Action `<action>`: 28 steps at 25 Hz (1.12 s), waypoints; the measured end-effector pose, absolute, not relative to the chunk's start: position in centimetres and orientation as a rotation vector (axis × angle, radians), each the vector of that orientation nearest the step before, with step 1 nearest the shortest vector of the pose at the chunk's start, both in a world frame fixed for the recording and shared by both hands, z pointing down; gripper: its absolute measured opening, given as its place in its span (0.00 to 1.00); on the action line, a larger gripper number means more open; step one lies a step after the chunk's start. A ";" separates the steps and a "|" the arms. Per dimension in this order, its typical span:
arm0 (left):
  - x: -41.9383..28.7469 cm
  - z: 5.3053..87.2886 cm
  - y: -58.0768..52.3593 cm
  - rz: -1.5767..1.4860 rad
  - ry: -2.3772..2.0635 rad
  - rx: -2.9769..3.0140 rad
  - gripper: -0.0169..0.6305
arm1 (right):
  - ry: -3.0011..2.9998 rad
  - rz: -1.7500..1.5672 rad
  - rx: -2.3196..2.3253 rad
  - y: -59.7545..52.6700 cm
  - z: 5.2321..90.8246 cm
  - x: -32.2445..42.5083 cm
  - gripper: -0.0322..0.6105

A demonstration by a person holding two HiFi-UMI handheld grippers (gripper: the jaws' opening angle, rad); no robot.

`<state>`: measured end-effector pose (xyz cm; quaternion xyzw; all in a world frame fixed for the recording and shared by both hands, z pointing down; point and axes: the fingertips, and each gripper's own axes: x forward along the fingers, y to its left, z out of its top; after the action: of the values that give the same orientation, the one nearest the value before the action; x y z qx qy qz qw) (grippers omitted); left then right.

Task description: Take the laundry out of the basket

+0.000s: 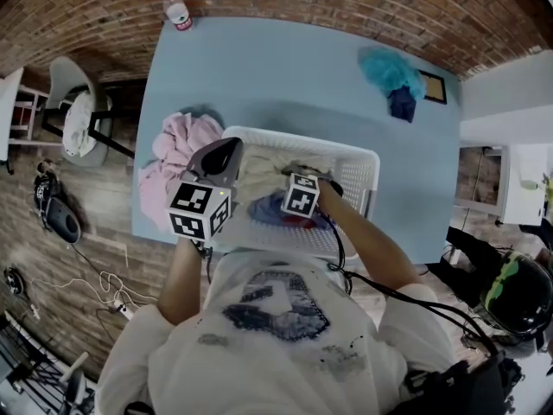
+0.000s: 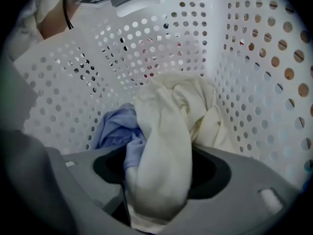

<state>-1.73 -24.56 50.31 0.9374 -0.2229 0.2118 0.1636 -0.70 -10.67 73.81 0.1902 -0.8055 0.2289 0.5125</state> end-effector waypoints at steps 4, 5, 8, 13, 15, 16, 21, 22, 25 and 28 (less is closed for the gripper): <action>-1.8 50.1 -24.4 0.594 -0.639 2.673 0.01 | -1.962 0.594 0.408 -9.8 73.4 -1.1 0.41; -1.8 50.0 -24.4 0.593 -0.641 2.674 0.01 | -1.966 0.610 0.400 -9.7 73.4 -1.2 0.36; -2.0 49.9 -24.4 0.590 -0.647 2.676 0.01 | -1.970 0.648 0.399 -9.5 73.2 -1.3 0.30; -2.6 49.7 -24.2 0.588 -0.661 2.675 0.01 | -1.970 0.654 0.441 -9.4 72.7 -1.3 0.28; -2.8 49.6 -24.1 0.586 -0.664 2.677 0.01 | -1.973 0.651 0.458 -9.4 72.2 -1.1 0.28; -2.9 49.5 -24.0 0.584 -0.665 2.678 0.01 | -1.977 0.651 0.471 -9.5 71.8 -1.0 0.28; -3.4 49.2 -23.5 0.582 -0.668 2.679 0.01 | -2.016 0.652 0.562 -9.8 69.3 -0.8 0.27; -3.5 49.1 -23.3 0.581 -0.669 2.680 0.01 | -2.024 0.651 0.583 -9.9 68.7 -0.8 0.27; -3.6 48.9 -22.8 0.572 -0.669 2.689 0.01 | -2.062 0.661 0.669 -10.1 66.8 -0.6 0.27; -3.7 48.4 -22.5 0.564 -0.677 2.704 0.01 | -2.094 0.677 0.779 -10.3 64.6 -0.1 0.27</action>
<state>-3.71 -22.47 48.37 0.9403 -0.2353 0.1962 0.1485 -0.09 -10.27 64.62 0.3071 -0.8249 0.2668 0.3925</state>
